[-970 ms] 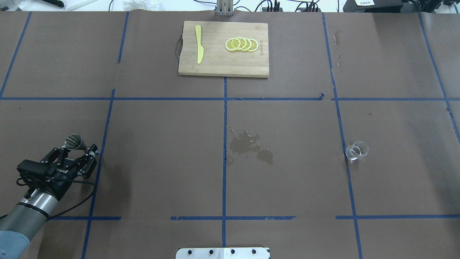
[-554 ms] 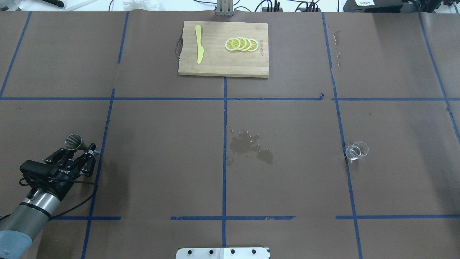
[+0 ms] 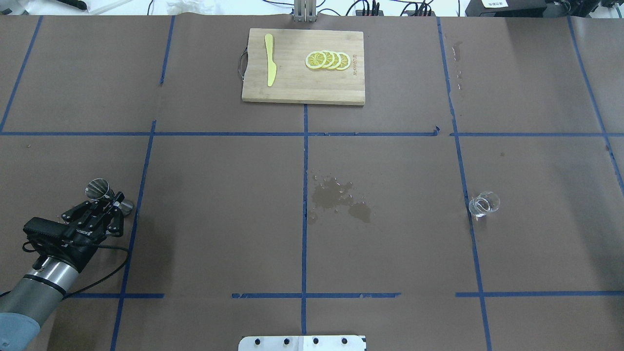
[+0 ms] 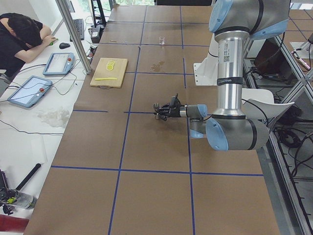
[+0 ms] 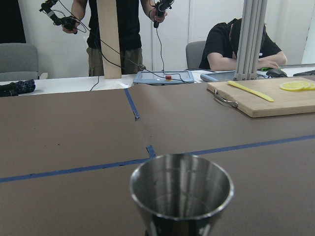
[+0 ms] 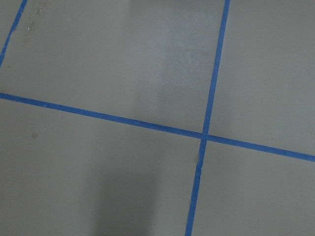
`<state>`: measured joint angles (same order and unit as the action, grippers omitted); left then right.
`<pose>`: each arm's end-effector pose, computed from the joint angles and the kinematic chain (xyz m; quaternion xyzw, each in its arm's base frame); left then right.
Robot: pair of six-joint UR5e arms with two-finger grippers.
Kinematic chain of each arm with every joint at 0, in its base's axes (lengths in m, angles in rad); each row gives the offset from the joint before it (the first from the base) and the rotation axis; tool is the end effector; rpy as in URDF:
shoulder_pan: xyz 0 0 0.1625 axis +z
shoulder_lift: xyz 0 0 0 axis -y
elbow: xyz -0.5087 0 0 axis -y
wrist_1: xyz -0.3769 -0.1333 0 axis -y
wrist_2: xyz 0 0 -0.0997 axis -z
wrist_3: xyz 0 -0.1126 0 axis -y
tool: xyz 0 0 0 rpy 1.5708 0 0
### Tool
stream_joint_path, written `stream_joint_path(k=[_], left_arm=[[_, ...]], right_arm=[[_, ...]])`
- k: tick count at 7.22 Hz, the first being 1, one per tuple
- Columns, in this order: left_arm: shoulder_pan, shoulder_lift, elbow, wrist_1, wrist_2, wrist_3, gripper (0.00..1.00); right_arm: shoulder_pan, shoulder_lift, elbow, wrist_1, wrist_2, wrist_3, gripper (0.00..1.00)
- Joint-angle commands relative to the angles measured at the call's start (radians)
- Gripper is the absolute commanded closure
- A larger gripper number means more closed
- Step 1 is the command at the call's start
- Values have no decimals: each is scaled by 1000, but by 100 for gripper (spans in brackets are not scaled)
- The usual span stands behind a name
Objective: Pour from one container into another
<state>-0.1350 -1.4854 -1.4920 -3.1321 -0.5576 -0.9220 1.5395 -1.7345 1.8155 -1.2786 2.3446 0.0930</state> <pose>0.3699 -0.2812 0.6430 0.5582 0.3778 -0.1317 0.7269 0.0416 -0.4165 0.6725 0.1484 -0.3807 -0.0419 0.9117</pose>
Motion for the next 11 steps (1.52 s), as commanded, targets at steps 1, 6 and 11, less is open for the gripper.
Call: stream_joint_path(k=[1,6,11], left_arm=[[-2,5,-5,-25,-1,9,100],[-5,-6,-20,-352,-147,540,100],[-370,-36,-65,-376,-903,635,100]], right_arm=[[1,1,1,-1,1,1,0],[1,3,2,1,1,1,0],[1,1,1,1,1,-1,0]])
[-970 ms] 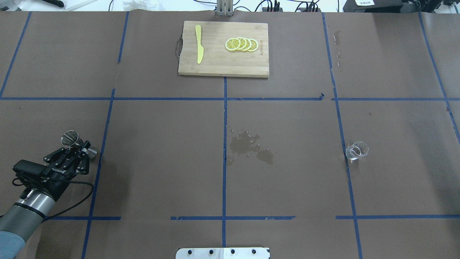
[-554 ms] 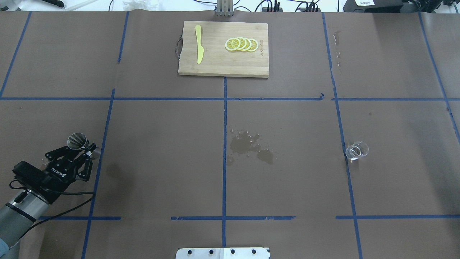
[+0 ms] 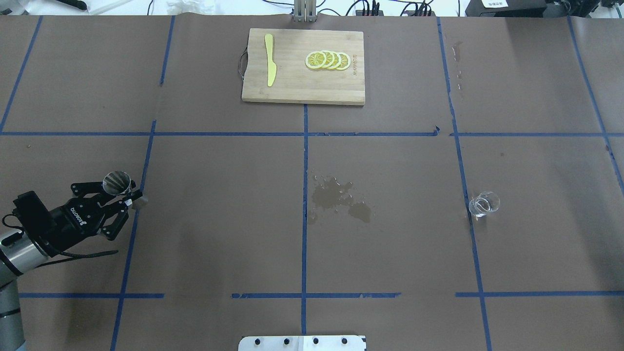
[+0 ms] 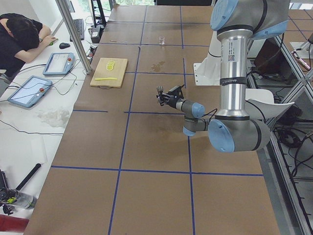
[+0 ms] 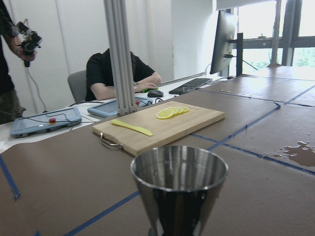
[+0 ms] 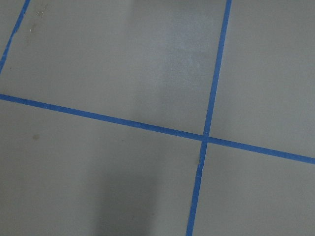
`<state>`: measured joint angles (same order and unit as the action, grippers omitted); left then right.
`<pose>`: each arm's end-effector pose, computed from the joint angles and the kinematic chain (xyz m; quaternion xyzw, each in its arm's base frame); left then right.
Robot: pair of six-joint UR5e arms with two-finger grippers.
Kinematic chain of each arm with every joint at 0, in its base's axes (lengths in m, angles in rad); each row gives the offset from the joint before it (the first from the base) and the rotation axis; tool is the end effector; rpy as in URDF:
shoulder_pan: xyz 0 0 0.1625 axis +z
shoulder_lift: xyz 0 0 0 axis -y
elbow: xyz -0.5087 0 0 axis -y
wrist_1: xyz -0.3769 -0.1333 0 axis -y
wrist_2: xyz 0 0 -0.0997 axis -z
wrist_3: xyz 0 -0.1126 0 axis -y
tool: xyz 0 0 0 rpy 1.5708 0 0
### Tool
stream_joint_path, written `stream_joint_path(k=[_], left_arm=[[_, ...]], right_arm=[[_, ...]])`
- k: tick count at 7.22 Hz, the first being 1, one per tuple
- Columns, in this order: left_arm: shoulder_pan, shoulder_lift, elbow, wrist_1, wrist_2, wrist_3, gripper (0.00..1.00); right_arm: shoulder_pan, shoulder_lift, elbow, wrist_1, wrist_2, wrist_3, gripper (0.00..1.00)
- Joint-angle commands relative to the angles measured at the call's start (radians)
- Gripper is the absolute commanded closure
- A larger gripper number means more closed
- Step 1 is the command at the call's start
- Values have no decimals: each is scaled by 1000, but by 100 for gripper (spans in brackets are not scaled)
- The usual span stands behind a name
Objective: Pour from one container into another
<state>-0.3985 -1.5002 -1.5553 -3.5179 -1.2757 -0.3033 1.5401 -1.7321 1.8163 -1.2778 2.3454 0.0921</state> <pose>0.3174 -0.3138 0.5760 0.6460 0.4686 0.1418 0.5857 0.0417 -0.4177 0.6710 0.1505 -0.3809 -0.0429 0.9113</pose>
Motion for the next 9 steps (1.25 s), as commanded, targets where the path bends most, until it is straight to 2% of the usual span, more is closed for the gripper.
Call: stream_joint_path(k=[1,2,3,4,5,8,9], left_arm=[[-185,-53,-2,64,-343,19,100],[-269,-131,0,145,-508,79,100],[-333,-203,6,266,-650,239,100],[-376,-322,11,404,-785,286,100],[-381,-381,23,443,-822,285,100],[-372,-593,199,448,-821,158,100],[-347,-623,214,450,-812,138,100]], right_arm=[[0,-1,0,0,-2,0,0],[0,-1,0,0,-2,0,0],[0,0,0,0,-2,0,0],[-2,2,0,0,-3,1,0],[-2,17,0,0,-3,1,0],[-2,19,6,0,-3,0,0],[-2,19,6,0,-3,1,0]])
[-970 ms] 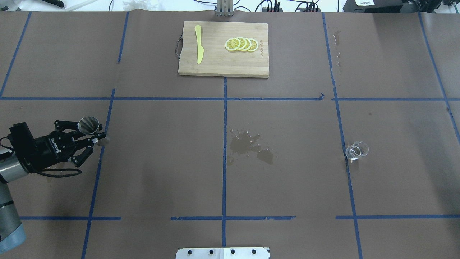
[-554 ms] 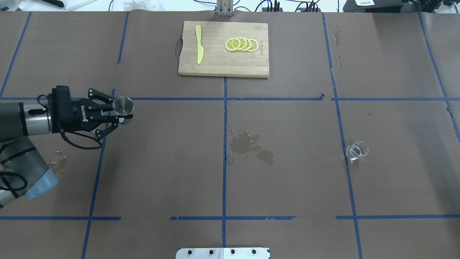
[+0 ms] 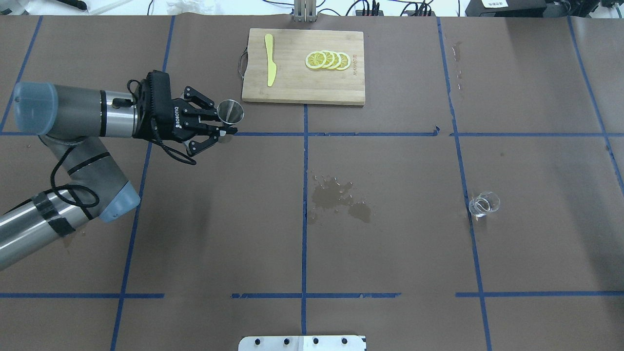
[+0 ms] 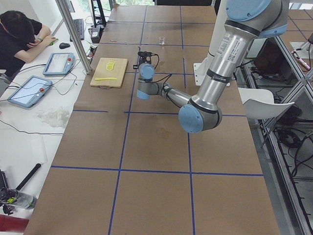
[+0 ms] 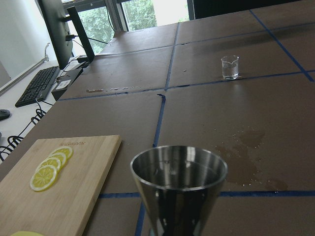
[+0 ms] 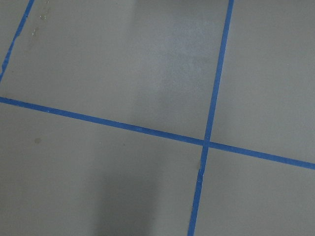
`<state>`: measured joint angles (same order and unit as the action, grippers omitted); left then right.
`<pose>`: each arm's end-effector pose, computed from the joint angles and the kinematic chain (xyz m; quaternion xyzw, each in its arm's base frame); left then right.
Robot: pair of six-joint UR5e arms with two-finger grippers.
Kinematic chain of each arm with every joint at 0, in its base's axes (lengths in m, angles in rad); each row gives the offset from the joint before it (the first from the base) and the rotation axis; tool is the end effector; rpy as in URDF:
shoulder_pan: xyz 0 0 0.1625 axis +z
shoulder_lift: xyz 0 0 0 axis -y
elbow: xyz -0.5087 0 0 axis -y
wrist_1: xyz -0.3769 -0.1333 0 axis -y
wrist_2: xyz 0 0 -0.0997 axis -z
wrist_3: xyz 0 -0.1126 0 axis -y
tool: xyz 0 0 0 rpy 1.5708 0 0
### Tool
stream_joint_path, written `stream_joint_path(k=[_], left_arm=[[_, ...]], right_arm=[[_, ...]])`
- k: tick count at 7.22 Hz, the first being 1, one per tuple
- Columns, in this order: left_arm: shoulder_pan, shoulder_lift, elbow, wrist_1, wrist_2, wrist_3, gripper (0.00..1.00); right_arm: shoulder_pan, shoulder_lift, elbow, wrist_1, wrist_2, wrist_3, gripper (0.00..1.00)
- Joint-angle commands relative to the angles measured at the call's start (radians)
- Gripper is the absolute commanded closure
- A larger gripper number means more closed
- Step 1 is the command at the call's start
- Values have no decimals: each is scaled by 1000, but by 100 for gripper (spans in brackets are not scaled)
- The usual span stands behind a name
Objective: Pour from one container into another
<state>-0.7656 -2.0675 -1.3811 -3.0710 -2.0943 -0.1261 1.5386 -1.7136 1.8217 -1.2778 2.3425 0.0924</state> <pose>0.4319 -0.5220 0.3761 0.6061 0.4838 0.3907 0.4959 0.0410 -0.4271 0.6607 0.1612 -0.3796 -0.0476 0.9098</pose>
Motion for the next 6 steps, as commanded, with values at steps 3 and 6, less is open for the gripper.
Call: stream_joint_path(k=[3,6], left_arm=[[146,-160,60,21,152,-59,100],[154,-160,63,25,152,-60,100]], right_arm=[[0,0,7,2,3,44,0],[-72,-1,161,-2,-2,388,0]])
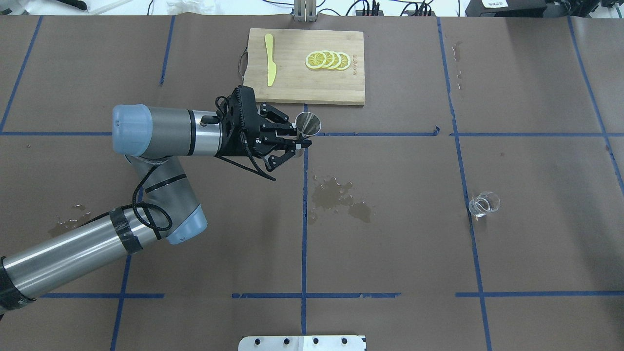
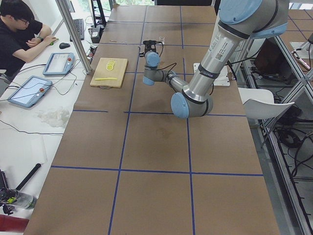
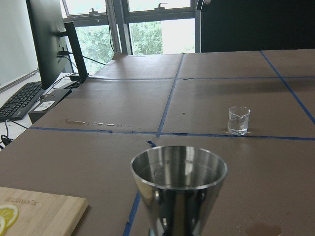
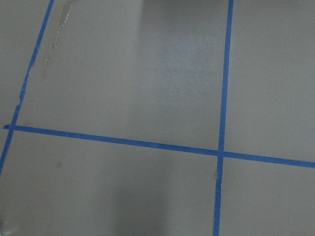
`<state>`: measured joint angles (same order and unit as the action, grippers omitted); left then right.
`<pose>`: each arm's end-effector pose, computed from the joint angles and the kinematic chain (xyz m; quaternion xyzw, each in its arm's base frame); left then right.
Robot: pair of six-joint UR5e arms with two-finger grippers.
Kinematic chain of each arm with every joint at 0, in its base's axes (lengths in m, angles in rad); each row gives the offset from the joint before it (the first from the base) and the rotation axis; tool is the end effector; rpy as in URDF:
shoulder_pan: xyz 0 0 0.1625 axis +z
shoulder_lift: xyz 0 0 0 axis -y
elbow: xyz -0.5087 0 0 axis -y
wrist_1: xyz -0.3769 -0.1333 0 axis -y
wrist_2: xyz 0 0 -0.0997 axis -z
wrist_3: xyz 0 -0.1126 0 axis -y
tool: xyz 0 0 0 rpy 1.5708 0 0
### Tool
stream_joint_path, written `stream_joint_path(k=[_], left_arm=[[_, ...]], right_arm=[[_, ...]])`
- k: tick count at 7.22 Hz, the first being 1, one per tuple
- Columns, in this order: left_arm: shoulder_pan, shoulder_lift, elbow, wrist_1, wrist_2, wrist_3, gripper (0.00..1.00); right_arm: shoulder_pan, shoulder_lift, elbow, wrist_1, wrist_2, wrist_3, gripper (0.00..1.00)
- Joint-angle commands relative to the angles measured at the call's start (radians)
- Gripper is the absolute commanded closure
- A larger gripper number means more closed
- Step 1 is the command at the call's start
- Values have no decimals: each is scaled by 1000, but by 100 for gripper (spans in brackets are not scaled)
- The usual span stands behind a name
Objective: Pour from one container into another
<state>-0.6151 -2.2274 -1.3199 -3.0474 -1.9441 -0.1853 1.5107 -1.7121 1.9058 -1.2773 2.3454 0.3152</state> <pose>0.5398 -0.4943 0.2896 0.6094 0.5209 0.3564 0.4799 0.0290 -0.4265 0.6180 0.1510 -0.4018 0.0239 0.9029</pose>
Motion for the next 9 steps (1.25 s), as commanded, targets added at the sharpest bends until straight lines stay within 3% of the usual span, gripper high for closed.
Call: stream_joint_path(k=[1,3,5,7,9], left_arm=[[3,-1,2,1,2,0,100],[6,-1,2,-1,4,0,100],[6,0,2,-1,4,0,100],[6,0,2,-1,4,0,100],[6,0,2,-1,4,0,100]], right_arm=[[-114,-4,140,-4,-23,276,0],[-261,-15,286,-8,-81,507,0],[-552,-24,392,-7,-376,819,1],[-827,-29,410,-4,-756,1050,1],[-1028,-57,407,-2,-1033,1163,1]])
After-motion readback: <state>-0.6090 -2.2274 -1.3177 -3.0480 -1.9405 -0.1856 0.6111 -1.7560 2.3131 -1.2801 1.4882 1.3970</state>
